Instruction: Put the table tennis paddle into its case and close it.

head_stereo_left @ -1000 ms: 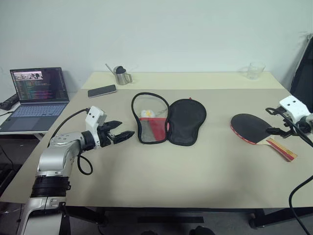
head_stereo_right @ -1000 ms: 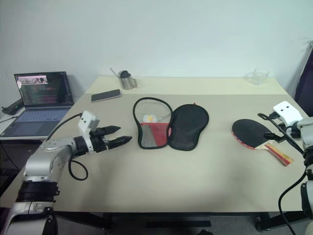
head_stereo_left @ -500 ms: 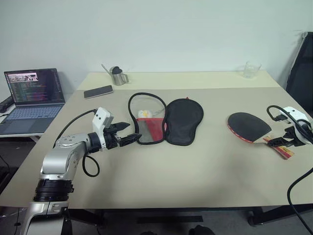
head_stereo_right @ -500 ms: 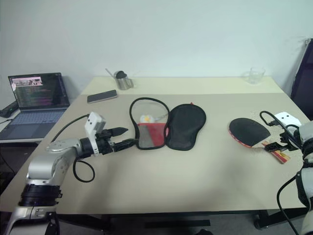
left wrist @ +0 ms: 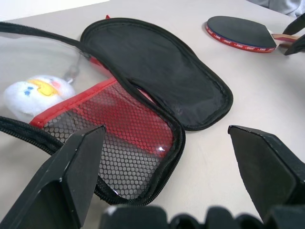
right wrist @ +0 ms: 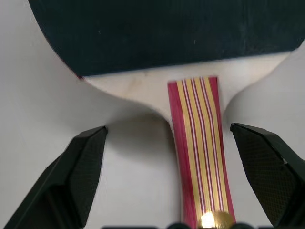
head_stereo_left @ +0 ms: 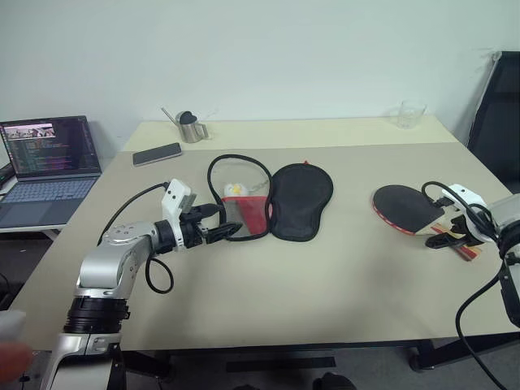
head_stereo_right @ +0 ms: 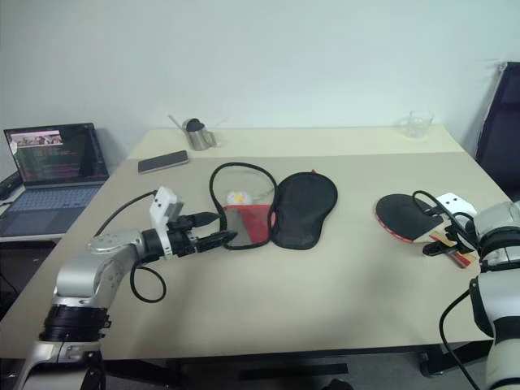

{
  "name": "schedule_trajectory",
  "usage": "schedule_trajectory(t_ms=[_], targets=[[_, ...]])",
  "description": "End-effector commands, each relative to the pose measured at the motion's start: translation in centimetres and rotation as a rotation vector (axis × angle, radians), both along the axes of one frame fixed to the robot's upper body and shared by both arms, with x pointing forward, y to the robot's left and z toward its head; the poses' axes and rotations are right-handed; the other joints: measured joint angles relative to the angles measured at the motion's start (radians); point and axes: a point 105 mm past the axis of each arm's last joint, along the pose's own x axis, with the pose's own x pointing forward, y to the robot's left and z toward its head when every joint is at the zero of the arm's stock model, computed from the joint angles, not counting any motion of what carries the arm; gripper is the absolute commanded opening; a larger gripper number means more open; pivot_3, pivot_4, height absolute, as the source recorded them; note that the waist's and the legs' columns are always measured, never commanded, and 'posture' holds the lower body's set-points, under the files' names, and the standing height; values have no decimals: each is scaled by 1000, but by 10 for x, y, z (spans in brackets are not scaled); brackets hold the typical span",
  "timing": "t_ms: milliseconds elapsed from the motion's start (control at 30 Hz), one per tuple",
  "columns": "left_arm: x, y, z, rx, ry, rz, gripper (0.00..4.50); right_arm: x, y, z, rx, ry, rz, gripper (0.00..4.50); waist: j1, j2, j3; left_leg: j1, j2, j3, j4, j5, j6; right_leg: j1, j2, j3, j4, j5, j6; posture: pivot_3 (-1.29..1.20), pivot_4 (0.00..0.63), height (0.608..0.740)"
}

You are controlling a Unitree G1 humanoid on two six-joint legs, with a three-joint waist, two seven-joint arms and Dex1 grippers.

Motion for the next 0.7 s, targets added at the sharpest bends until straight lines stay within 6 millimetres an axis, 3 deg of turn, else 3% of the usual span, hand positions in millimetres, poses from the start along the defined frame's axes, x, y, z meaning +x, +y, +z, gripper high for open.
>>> schedule_trajectory(t_ms=[33, 267, 367, 633, 700], targets=[[-3, -4, 17, -6, -61, -22, 4485, 8, 6, 6, 21, -54, 10, 4500, 0, -1, -1, 0, 0, 0, 0, 0, 0, 0, 0, 0, 0, 0, 0, 0, 150, 740], [-4, -4, 16, 1, -62, -13, 4485, 19, 12, 6, 20, -129, -5, 4500, -6, -5, -3, 2, 2, 2, 0, 0, 0, 0, 3, 1, 0, 3, -1, 0, 150, 740], [-3, -5, 17, -2, -65, -11, 4500, 23, 13, 8, 12, -161, -19, 3890, -10, -6, -4, 3, 2, 4, 1, 0, 0, 1, 3, 2, 0, 5, -1, 0, 150, 740], [-5, -6, 14, 1, -61, -9, 4500, 27, 16, 9, 13, -184, -23, 1263, -10, -6, -4, 3, 2, 4, 1, 0, 0, 1, 4, 3, 0, 6, 0, 0, 150, 740], [-5, -5, 14, 1, -61, -9, 4500, 29, 17, 13, 23, -201, -30, 1091, -9, -6, -4, 3, 2, 4, 1, 0, 0, 1, 4, 3, -1, 6, 0, 0, 150, 740]])
